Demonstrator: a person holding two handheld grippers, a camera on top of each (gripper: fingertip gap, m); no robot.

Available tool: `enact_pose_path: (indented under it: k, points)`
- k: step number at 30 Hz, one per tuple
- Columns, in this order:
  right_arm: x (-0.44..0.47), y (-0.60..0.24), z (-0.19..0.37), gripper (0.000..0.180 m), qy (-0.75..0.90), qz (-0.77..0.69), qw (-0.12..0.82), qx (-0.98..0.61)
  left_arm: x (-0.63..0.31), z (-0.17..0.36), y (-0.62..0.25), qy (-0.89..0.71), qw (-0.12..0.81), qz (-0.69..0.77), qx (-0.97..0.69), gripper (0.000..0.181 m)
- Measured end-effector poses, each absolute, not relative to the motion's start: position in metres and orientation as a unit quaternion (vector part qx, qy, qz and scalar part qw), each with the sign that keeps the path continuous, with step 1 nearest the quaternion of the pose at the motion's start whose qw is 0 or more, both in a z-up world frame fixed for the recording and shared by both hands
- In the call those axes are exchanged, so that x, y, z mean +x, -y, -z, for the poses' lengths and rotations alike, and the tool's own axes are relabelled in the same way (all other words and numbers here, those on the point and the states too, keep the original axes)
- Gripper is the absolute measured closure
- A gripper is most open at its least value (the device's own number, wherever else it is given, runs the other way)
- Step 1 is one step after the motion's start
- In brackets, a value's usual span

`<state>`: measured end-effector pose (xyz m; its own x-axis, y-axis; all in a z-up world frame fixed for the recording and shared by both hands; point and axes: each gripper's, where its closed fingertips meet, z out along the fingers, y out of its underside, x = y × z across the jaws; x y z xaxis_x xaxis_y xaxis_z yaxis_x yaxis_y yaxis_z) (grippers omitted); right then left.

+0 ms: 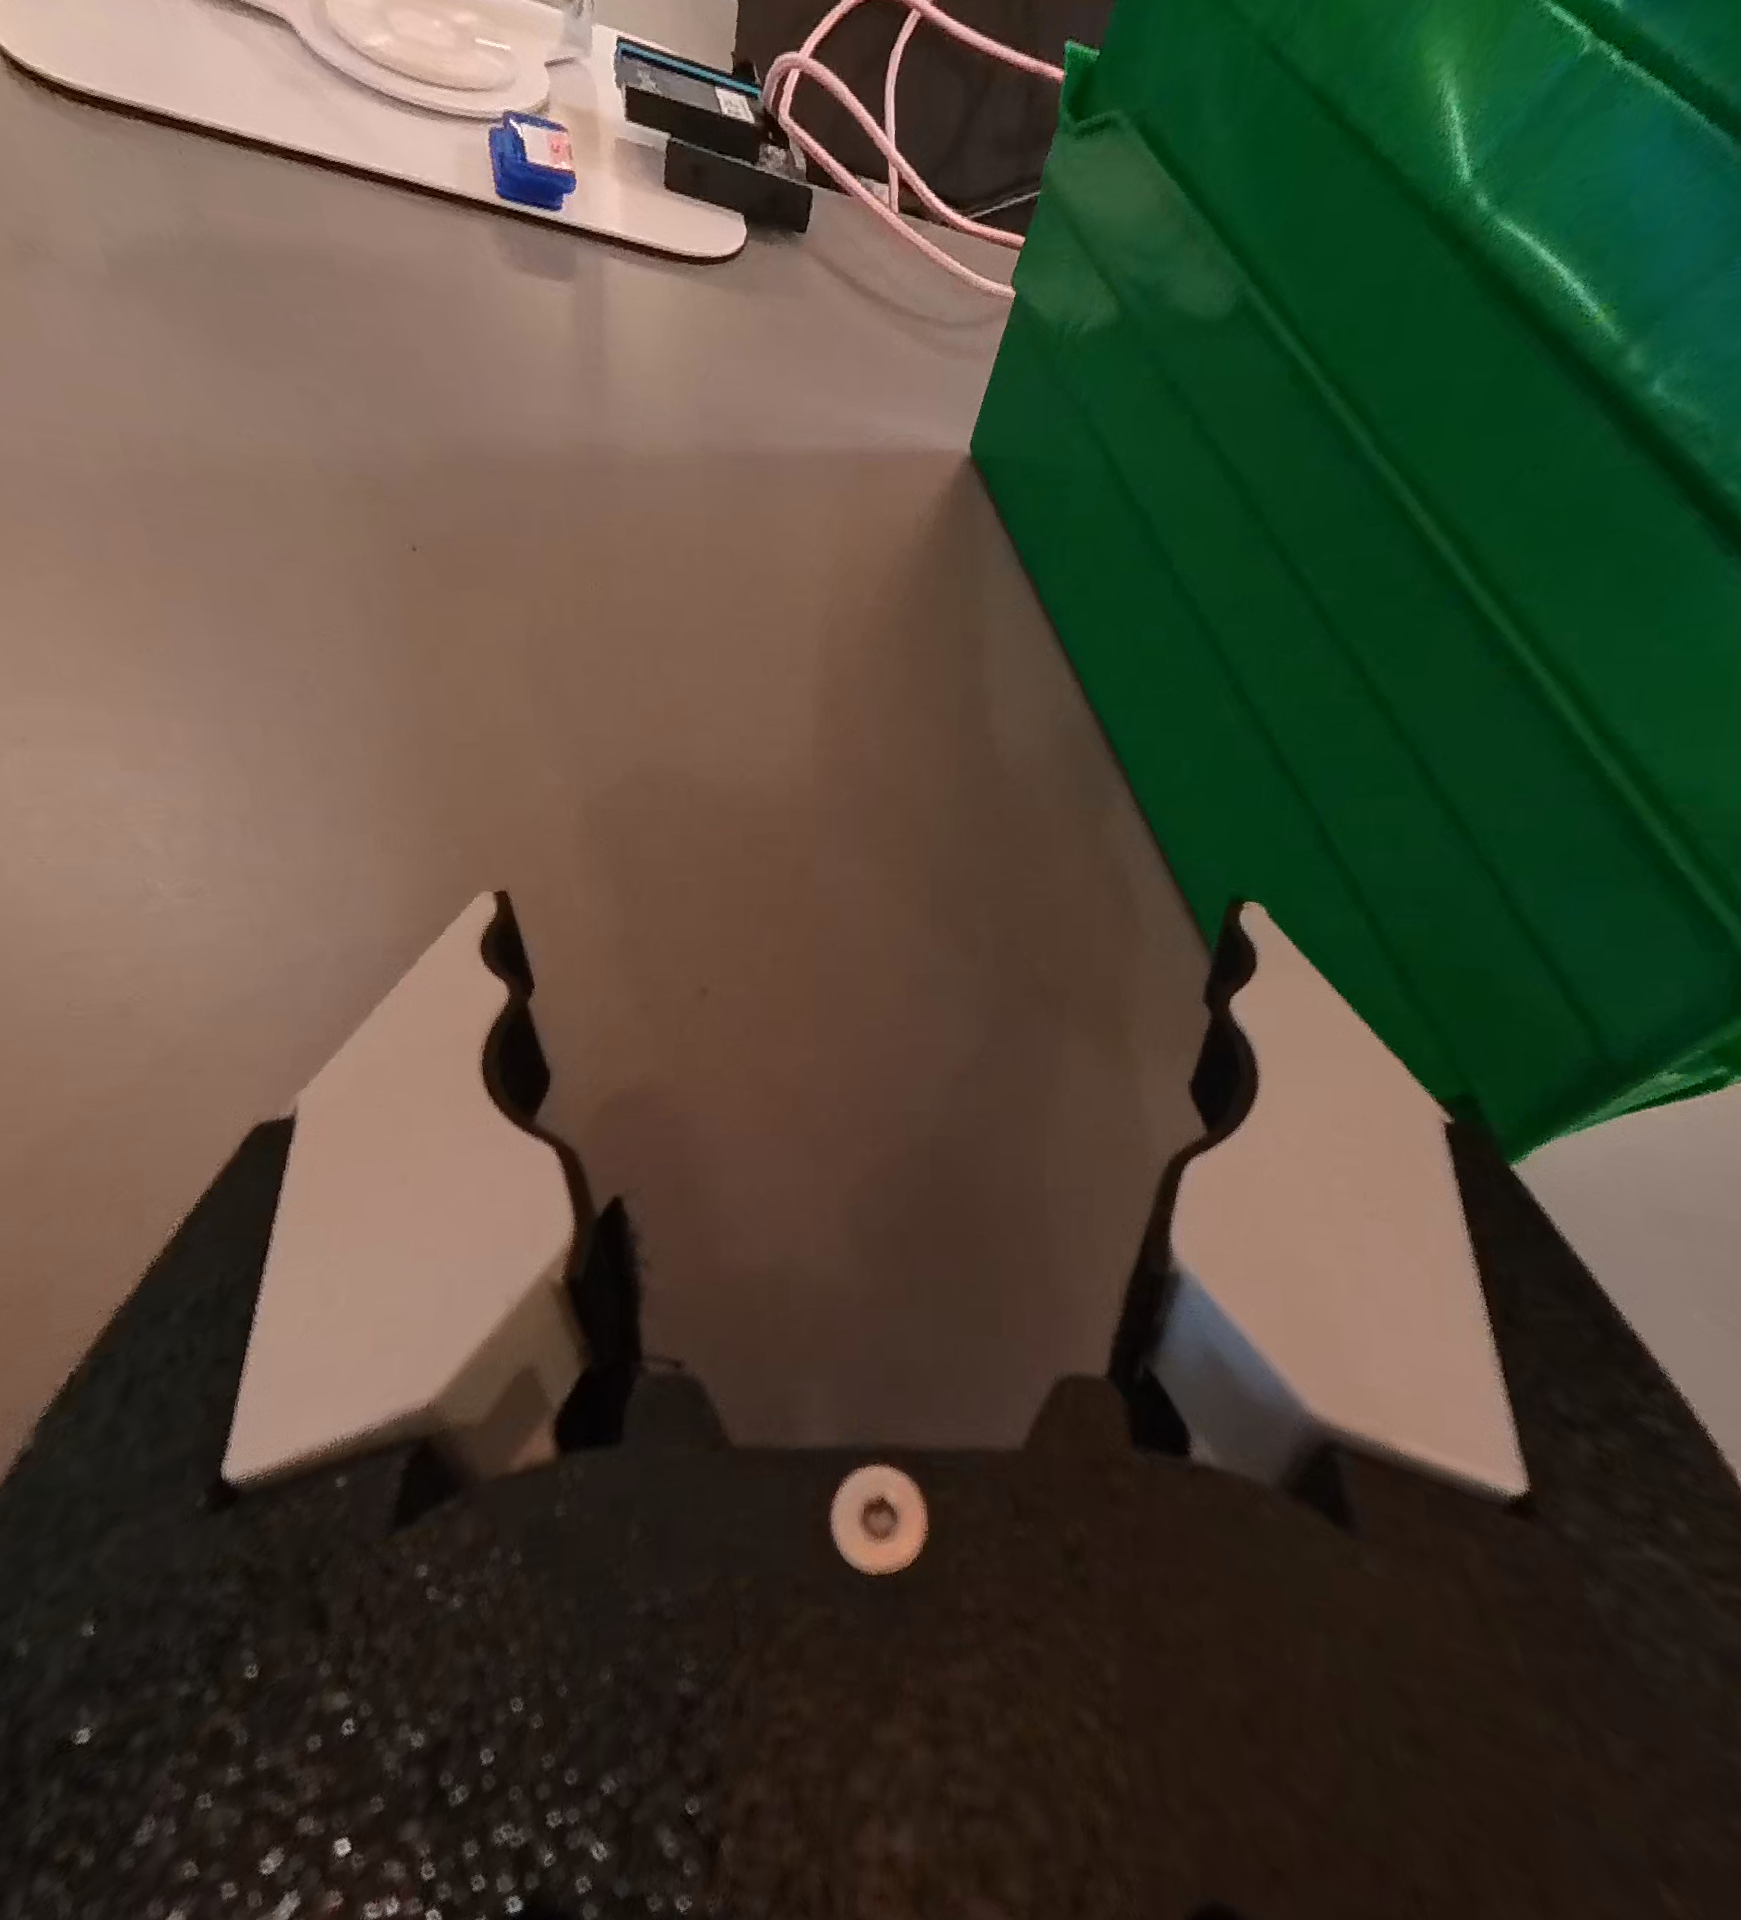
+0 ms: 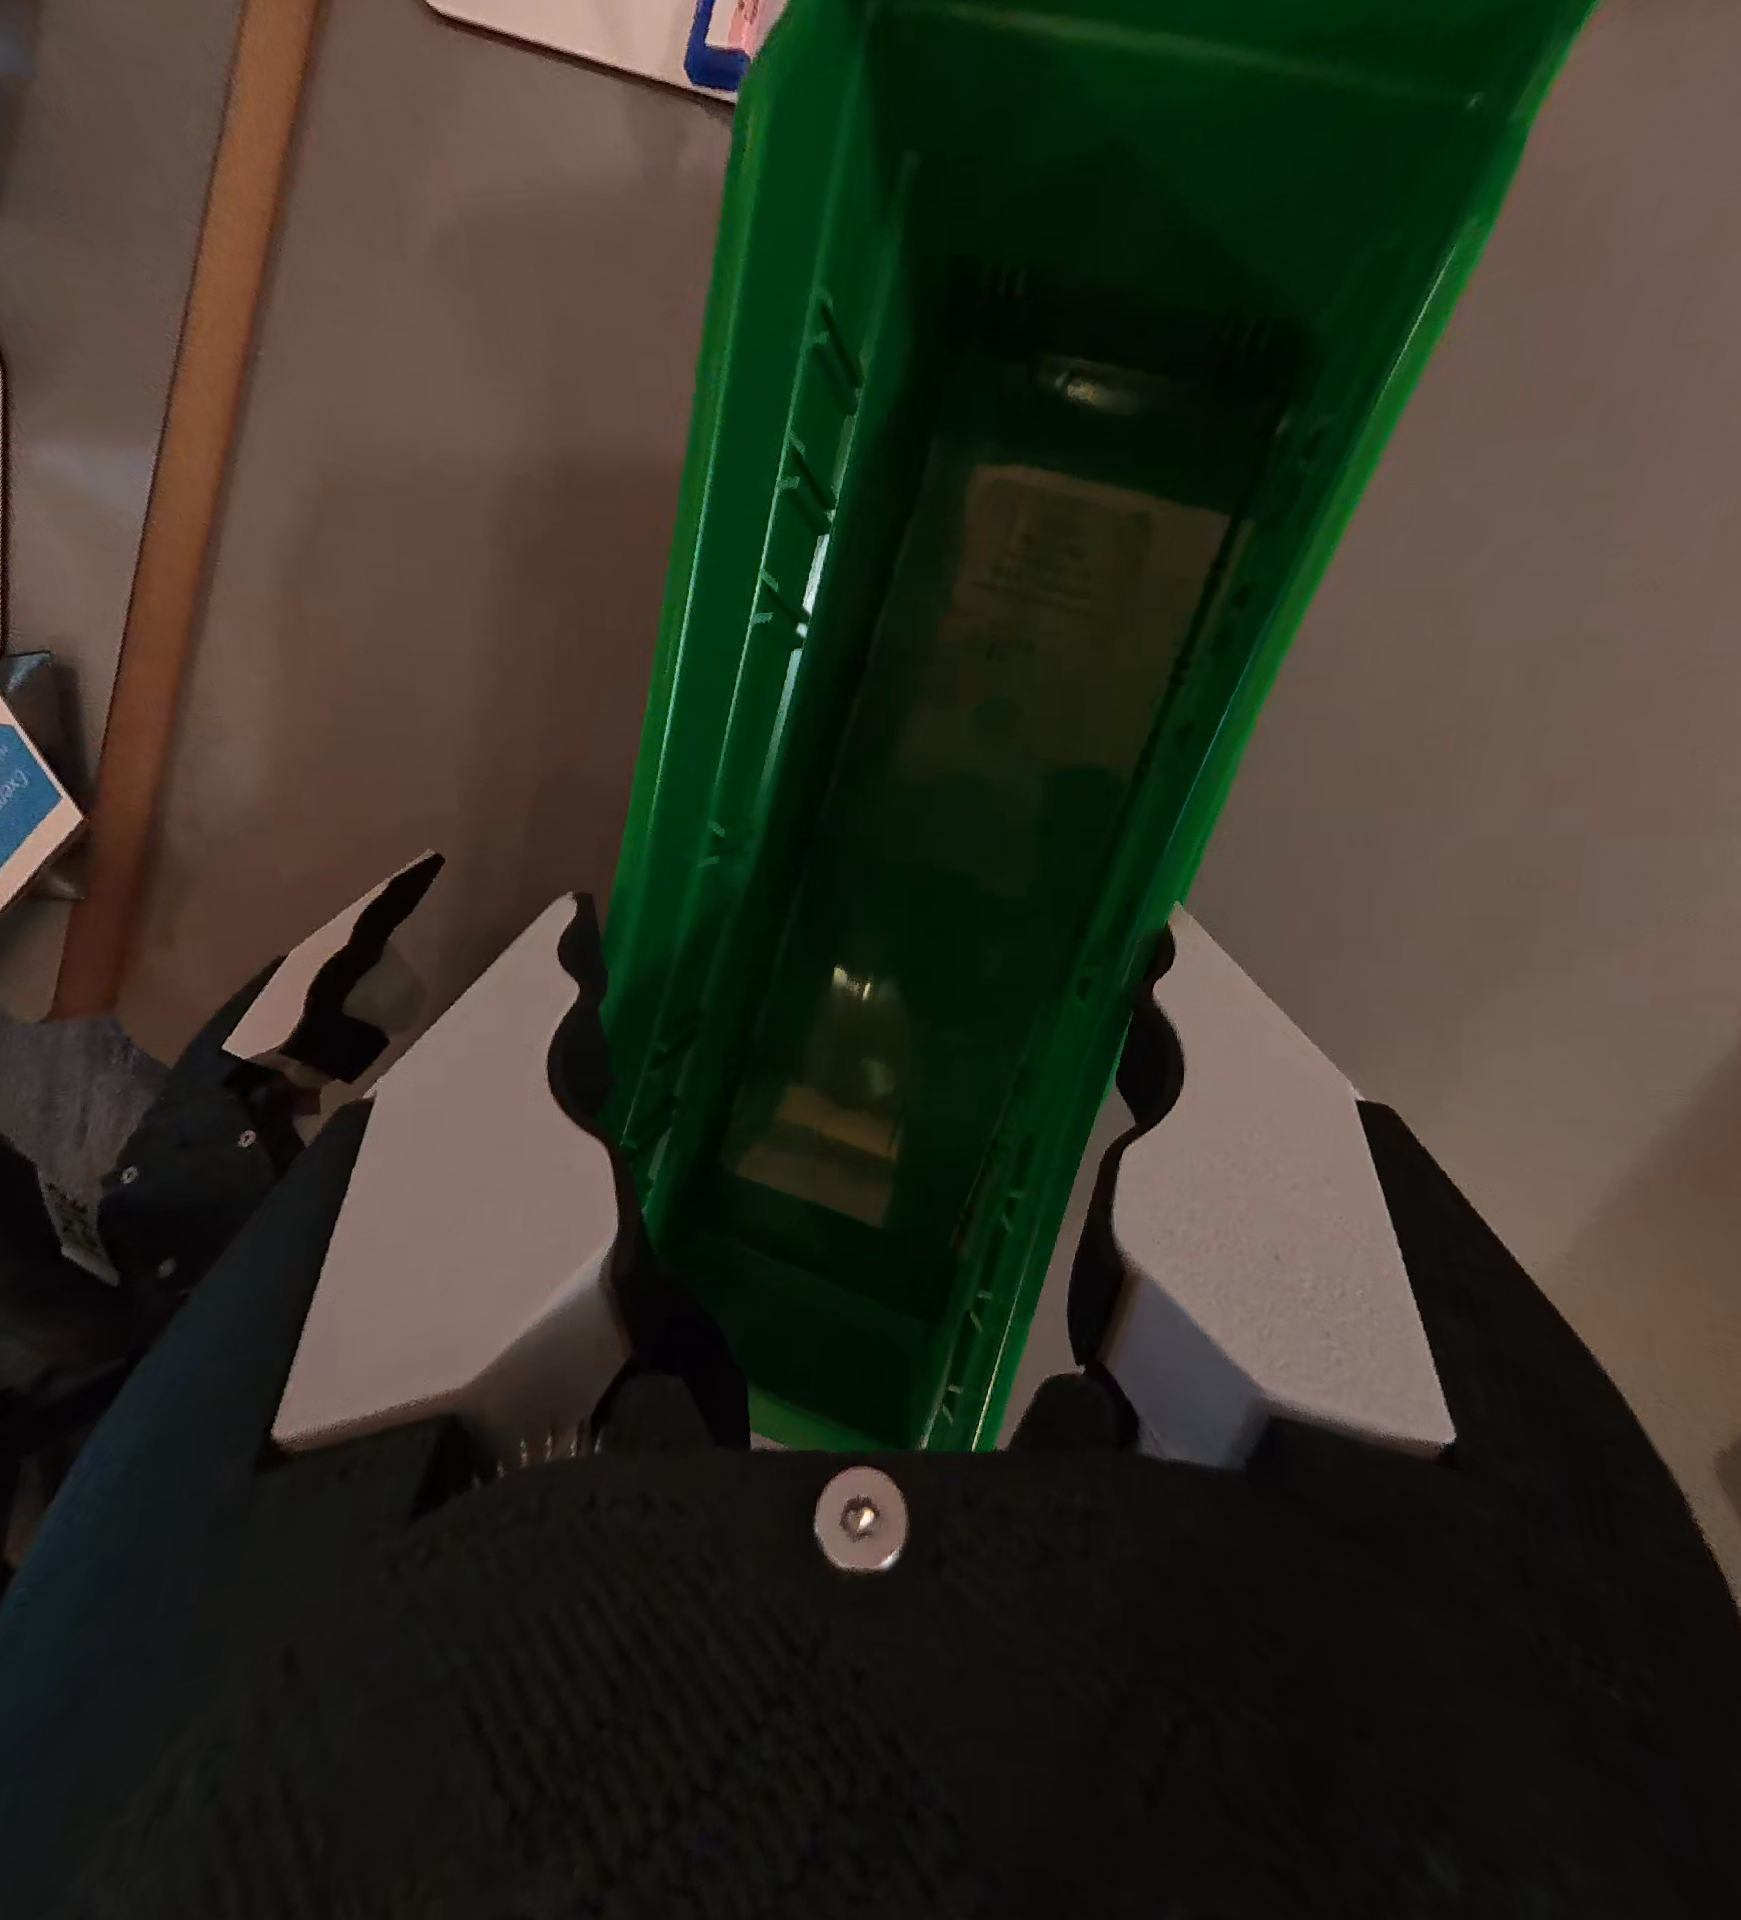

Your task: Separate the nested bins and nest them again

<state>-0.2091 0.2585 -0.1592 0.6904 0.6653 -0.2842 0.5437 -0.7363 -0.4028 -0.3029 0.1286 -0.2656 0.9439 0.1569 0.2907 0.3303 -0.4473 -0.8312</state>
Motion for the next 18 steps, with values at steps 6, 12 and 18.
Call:
enact_pose_path:
  k: [6,12,18]
  points:
    - [-0.207,-0.257,0.165,0.079,0.360,-0.167,0.163,-0.903,-0.299,0.270,-0.130,0.143,0.496,0.092,-0.852,0.053]
    - [-0.207,-0.257,0.185,0.078,0.354,-0.166,0.160,-0.906,-0.297,0.273,-0.130,0.141,0.488,0.096,-0.856,0.053]
    - [-0.208,-0.261,0.205,0.067,0.351,-0.170,0.176,-0.904,-0.295,0.278,-0.131,0.144,0.481,0.105,-0.858,0.053]
